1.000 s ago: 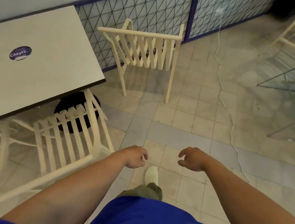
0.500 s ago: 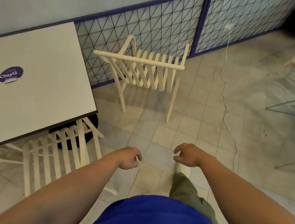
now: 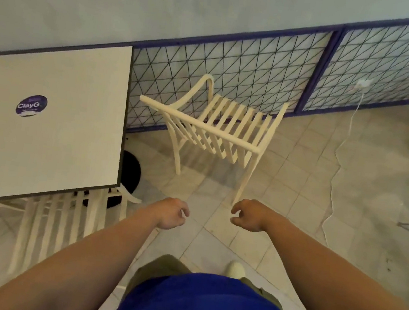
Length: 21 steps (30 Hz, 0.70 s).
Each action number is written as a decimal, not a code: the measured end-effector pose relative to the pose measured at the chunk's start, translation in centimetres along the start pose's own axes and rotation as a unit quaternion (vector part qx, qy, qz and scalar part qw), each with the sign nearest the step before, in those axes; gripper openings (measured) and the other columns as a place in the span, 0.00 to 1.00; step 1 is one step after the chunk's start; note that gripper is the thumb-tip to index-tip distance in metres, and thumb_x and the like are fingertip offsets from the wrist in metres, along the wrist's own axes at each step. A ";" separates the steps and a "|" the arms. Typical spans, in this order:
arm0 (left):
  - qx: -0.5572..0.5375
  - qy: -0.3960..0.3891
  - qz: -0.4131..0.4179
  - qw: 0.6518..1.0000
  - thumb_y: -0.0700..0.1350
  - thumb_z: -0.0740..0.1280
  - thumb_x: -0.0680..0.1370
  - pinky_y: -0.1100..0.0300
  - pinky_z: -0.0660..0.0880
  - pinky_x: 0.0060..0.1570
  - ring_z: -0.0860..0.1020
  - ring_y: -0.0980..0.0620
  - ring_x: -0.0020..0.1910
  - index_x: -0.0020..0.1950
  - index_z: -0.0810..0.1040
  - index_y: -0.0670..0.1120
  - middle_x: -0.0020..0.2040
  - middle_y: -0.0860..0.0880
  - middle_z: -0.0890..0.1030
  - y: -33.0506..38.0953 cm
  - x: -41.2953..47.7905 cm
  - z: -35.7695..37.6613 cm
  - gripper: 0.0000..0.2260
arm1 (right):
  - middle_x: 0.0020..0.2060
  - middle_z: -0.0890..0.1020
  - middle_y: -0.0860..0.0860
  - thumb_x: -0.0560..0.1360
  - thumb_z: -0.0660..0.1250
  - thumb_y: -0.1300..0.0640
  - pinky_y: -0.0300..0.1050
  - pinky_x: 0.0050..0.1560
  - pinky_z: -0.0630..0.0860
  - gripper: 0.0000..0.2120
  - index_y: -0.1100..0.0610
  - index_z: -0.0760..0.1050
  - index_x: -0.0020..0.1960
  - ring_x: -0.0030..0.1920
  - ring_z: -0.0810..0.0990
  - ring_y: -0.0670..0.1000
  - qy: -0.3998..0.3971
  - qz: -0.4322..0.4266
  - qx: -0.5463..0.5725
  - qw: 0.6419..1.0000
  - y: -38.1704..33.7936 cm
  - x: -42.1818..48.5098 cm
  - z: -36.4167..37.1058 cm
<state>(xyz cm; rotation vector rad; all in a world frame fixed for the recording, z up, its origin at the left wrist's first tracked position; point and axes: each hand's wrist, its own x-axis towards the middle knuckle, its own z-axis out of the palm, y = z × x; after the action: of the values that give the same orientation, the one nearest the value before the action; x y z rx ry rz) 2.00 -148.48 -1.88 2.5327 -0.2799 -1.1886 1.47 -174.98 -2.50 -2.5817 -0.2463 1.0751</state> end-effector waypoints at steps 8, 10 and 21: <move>-0.012 0.027 -0.016 0.999 0.43 0.65 0.81 0.53 0.74 0.61 0.77 0.47 0.59 0.66 0.76 0.46 0.61 0.46 0.78 -0.9 4.5 -7.4 0.14 | 0.60 0.80 0.53 0.79 0.64 0.47 0.47 0.61 0.74 0.20 0.55 0.75 0.67 0.58 0.78 0.54 0.010 -0.062 0.002 0.998 -1.5 6.1 -5.6; 0.002 0.036 -0.009 0.999 0.44 0.65 0.80 0.54 0.74 0.61 0.77 0.47 0.59 0.66 0.76 0.47 0.61 0.47 0.78 -1.6 6.3 -9.9 0.14 | 0.55 0.82 0.52 0.79 0.65 0.47 0.48 0.57 0.76 0.18 0.54 0.76 0.65 0.54 0.80 0.53 0.055 -0.068 0.022 0.996 -2.1 8.1 -7.0; 0.136 0.106 0.095 0.981 0.45 0.71 0.77 0.50 0.74 0.62 0.76 0.48 0.60 0.67 0.76 0.49 0.64 0.50 0.77 -5.6 17.1 -26.8 0.19 | 0.66 0.75 0.52 0.77 0.66 0.46 0.52 0.65 0.71 0.27 0.52 0.68 0.73 0.65 0.72 0.55 0.188 0.019 0.037 0.981 -5.5 18.3 -14.8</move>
<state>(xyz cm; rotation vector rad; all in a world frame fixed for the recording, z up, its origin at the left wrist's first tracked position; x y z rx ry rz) 33.77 -143.04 -0.05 2.7603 -0.6527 -0.8500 24.66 -168.19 -2.77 -2.6650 -0.0636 0.5741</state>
